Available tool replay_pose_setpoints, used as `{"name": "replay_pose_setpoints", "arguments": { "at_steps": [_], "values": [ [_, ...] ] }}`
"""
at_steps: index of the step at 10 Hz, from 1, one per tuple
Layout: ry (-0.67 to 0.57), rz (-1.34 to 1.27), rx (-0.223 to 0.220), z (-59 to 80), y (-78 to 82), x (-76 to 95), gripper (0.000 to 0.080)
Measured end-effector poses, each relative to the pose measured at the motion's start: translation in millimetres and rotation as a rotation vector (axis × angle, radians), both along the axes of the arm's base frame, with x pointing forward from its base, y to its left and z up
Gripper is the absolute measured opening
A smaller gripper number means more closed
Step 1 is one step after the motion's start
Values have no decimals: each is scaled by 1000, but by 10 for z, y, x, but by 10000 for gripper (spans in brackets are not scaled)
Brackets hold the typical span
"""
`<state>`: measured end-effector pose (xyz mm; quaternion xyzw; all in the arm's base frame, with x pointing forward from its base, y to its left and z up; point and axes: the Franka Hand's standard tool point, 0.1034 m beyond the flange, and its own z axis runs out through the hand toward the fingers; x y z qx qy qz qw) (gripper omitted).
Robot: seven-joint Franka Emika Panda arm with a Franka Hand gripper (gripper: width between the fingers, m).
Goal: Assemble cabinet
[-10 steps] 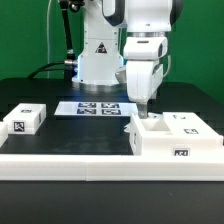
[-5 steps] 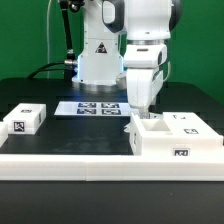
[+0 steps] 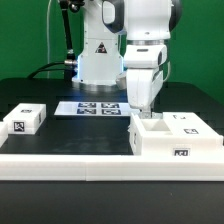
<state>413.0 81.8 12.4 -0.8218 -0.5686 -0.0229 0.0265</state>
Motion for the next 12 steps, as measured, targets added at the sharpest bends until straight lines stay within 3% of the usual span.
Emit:
{"name": "replay_pose_setpoints", "arguments": {
  "at_steps": [6,7,10,12],
  "values": [
    [-1,1,0,1,1,0,68],
    [8,22,-13,48,-18,-3,68],
    [5,101,-65,374,-113,63,69],
    [-8,121,-74,464,-164,86,69]
  ]
}}
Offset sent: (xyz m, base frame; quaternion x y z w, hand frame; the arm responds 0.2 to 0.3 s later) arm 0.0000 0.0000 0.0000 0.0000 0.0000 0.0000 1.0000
